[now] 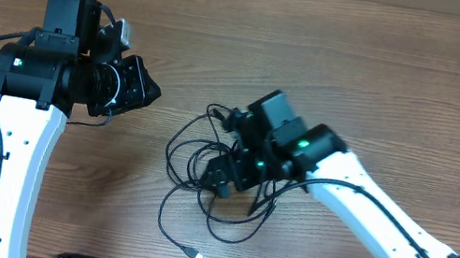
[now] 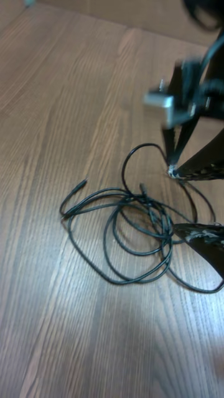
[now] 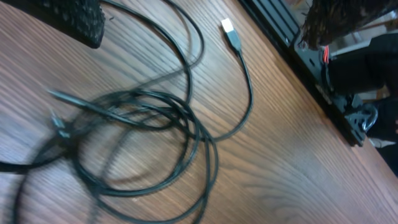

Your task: Untangle cables

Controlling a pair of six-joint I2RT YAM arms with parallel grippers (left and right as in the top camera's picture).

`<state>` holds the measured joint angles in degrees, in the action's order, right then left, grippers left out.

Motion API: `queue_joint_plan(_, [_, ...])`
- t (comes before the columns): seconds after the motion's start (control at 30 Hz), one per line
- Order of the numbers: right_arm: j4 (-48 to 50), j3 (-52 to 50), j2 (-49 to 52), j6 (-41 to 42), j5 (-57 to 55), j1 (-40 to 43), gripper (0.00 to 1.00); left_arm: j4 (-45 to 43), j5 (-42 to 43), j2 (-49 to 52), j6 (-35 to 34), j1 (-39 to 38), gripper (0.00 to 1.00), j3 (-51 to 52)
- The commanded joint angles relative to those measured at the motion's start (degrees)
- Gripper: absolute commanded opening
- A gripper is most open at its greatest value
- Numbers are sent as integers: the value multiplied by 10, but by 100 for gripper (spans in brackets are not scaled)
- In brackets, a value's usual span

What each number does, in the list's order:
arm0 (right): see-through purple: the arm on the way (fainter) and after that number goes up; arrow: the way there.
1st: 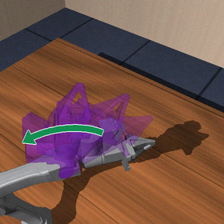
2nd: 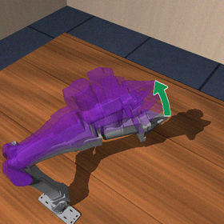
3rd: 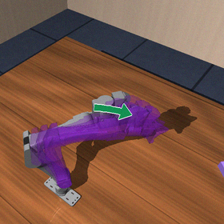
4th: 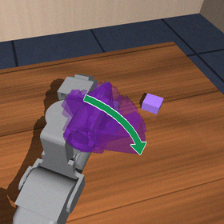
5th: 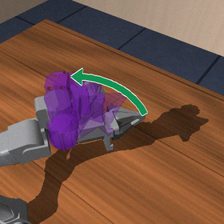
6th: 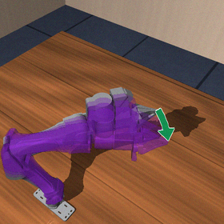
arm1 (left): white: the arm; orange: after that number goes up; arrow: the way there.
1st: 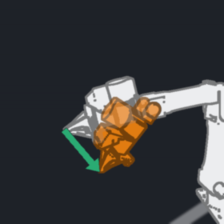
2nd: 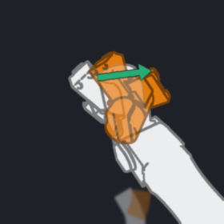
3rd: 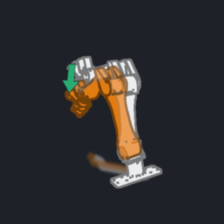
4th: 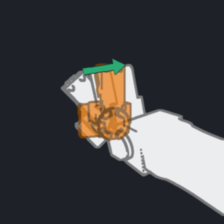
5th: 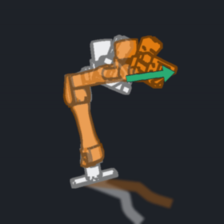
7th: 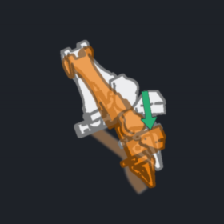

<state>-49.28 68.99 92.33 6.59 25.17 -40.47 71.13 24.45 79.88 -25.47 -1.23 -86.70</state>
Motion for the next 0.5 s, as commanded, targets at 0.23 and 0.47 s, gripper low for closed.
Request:
queue_joint_plan(0.23, [85,-2,89,125,-50,-27,89,19,41,-5,37,0,23,2])
queue_joint_plan(0.47, [129,-2,132,169,-44,-27,84,19,42,-5,37,0,23,2])
